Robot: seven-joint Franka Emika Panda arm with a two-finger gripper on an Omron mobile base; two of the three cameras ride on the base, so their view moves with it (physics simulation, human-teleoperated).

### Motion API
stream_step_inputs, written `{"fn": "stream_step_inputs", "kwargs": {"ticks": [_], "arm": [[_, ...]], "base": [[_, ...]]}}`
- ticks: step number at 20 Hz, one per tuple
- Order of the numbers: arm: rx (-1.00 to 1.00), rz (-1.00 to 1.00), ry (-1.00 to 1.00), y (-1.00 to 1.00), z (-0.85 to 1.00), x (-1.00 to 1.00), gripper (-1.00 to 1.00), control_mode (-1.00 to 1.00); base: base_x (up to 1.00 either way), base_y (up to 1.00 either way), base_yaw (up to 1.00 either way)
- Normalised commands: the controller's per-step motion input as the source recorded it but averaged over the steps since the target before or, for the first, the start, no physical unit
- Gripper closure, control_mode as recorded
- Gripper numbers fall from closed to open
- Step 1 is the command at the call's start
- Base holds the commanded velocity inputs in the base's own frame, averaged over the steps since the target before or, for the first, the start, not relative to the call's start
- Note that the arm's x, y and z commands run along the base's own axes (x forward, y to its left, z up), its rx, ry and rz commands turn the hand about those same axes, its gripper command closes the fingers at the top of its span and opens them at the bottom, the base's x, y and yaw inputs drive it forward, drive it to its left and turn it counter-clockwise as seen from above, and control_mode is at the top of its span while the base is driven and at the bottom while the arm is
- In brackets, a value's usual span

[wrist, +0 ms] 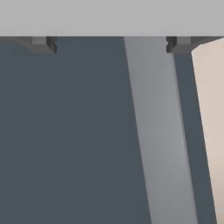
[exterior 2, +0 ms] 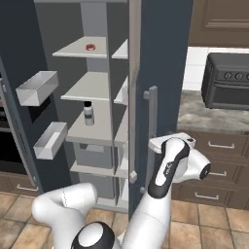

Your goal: There's a steak in the fridge that needs to be moved to the freezer for freezing. Pick up the steak from the fridge, place it on any shelf in the freezer, and close the fridge and freezer doors when done.

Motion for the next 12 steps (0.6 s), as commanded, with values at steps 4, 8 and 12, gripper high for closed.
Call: {"fn": "stream_step_inputs", "kwargs": {"ticks": [4,8,12], "arm": [[0.00,0.00,-0.06,0.79,-0.01,0.29,-1.00,-1.00],[0.00,0.00,-0.05,0.57,0.00,0.45,-1.00,-1.00],[0.00,0.00,-0.03,0.18,0.00,0.55,-1.00,-1.00]], "base": [[0.00,0.00,0.00],[0.00,0.00,0.00],[0.00,0.00,0.00]]}}
